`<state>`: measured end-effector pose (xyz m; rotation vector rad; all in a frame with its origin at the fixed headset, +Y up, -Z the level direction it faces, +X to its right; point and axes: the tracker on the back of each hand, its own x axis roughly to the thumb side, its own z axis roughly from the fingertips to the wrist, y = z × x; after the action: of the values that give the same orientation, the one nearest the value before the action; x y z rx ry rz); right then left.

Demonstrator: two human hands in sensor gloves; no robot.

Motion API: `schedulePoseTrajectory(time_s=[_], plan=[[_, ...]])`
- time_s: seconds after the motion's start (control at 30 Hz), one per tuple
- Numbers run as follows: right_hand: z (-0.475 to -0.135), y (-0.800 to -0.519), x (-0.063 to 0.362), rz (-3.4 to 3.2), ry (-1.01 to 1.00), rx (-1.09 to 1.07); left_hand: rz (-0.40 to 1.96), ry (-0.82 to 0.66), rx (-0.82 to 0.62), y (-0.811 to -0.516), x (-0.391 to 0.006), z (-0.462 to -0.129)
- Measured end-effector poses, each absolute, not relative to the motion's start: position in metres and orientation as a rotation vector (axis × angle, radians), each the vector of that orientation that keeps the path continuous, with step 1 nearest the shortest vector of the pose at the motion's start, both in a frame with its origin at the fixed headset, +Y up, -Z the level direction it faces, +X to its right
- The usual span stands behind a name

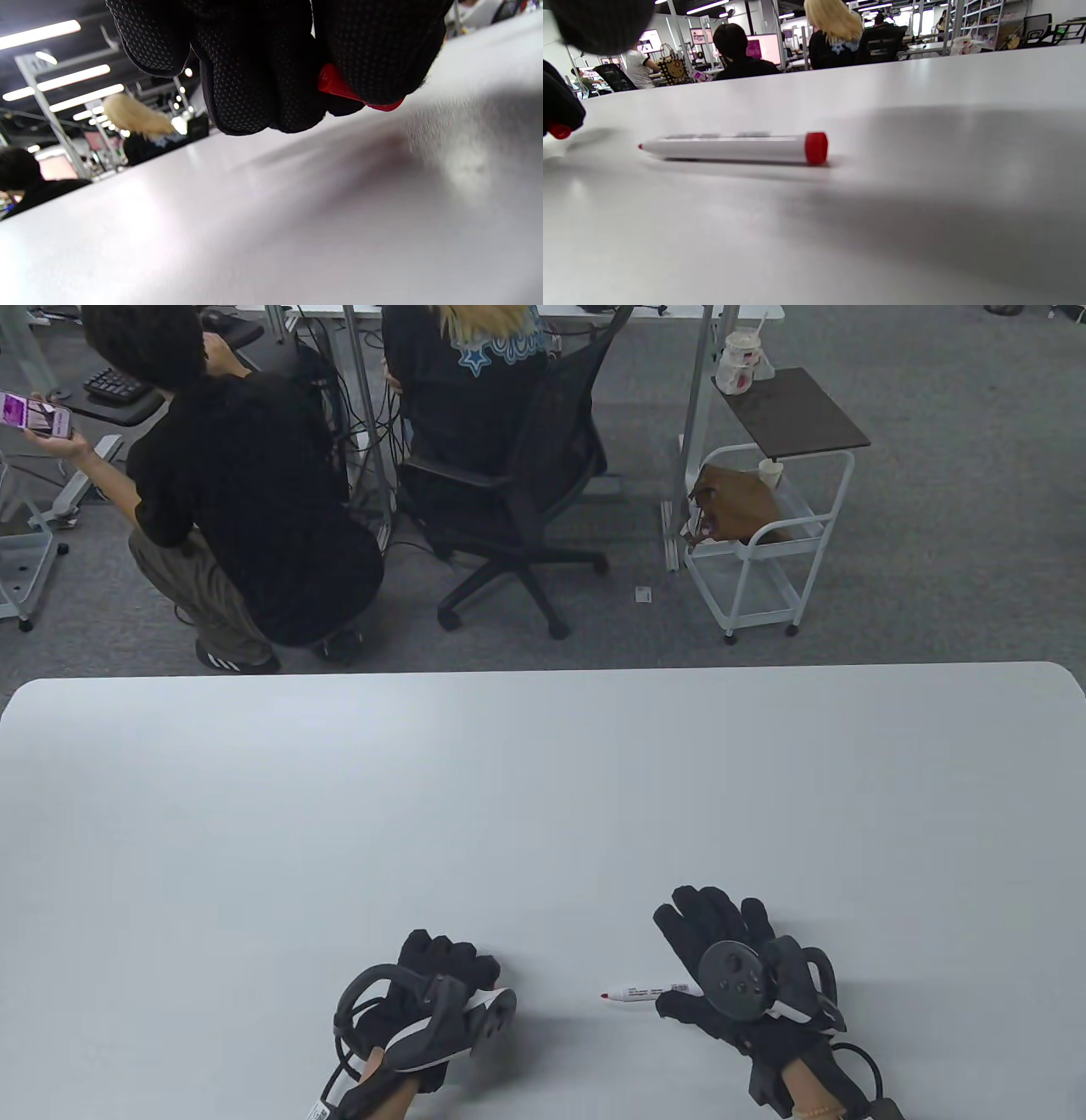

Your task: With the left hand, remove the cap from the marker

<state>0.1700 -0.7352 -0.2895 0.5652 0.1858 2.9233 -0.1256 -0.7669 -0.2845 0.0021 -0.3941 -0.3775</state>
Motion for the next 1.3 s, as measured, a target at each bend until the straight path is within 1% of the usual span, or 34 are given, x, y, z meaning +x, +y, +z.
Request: schedulePoseTrajectory(time_s=[0.03,0.13,0.33,0.4,0.47,0.6,0.7,0.77,0.83,1.0,1.23,1.3], plan=[[-0.289,-0.735,0.169,2.927,0.178,0.57,-0.377,-0.394,-0.019,-0.769,-0.125,-0.286],[-0.288,-0.735,0.168,2.93,0.175,0.579,-0.37,-0.388,-0.01,-0.769,-0.126,-0.287],[-0.287,-0.736,0.166,2.94,0.177,0.591,-0.364,-0.382,-0.055,-0.77,-0.126,-0.287],[-0.287,-0.736,0.166,2.94,0.175,0.593,-0.364,-0.376,-0.096,-0.769,-0.128,-0.287],[-0.287,-0.736,0.167,2.937,0.169,0.59,-0.331,-0.363,-0.097,-0.764,-0.133,-0.284],[-0.288,-0.736,0.168,2.946,0.163,0.582,-0.127,-0.347,0.044,-0.741,-0.15,-0.275],[-0.289,-0.737,0.17,2.957,0.163,0.567,0.031,-0.35,0.13,-0.73,-0.16,-0.271],[-0.29,-0.737,0.172,2.961,0.161,0.557,0.161,-0.379,0.126,-0.727,-0.165,-0.269],[-0.29,-0.737,0.173,2.963,0.16,0.552,0.215,-0.399,0.102,-0.727,-0.167,-0.269],[-0.29,-0.738,0.173,2.976,0.166,0.554,0.167,-0.421,0.086,-0.727,-0.163,-0.268],[-0.29,-0.739,0.173,2.991,0.163,0.552,0.178,-0.467,0.03,-0.728,-0.161,-0.267],[-0.29,-0.739,0.173,2.991,0.172,0.551,0.184,-0.457,0.037,-0.728,-0.161,-0.266]])
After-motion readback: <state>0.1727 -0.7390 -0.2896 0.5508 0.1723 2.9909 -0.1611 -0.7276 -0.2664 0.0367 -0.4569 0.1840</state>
